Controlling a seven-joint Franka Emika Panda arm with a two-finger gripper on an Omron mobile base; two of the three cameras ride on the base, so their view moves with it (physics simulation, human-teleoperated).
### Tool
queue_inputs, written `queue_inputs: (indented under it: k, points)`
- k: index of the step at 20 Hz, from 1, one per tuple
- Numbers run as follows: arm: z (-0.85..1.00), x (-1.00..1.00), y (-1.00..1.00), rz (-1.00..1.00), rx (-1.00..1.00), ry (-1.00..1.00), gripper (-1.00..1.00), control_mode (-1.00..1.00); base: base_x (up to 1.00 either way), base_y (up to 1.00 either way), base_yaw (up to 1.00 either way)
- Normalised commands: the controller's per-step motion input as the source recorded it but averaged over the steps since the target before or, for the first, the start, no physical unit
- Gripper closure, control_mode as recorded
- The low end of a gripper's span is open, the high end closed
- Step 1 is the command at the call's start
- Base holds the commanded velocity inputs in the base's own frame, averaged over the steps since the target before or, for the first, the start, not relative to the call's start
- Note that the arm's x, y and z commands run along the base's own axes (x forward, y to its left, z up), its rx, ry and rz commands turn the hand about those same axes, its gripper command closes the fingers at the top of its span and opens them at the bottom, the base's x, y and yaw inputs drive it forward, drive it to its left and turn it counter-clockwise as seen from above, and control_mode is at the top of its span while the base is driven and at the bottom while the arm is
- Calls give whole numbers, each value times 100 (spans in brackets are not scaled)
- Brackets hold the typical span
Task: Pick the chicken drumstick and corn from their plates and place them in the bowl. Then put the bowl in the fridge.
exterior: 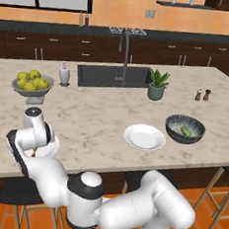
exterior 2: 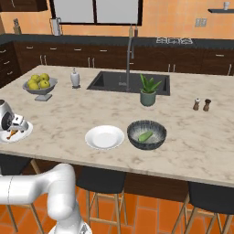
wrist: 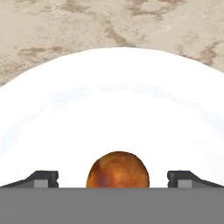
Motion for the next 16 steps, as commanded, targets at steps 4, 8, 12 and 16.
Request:
queue_inputs:
  k: [4,8,12,16]
  points:
    - [-34,0,-3,0,0,1,100,-100,0,0,0]
    - [-24,-1,-18,0,0,0,100,-100,0,0,0]
    - [-10,-5,-15,0,0,0,100,-100,0,0,0]
    - [83,-32,-41,0,1,1,100,-100,0,0,0]
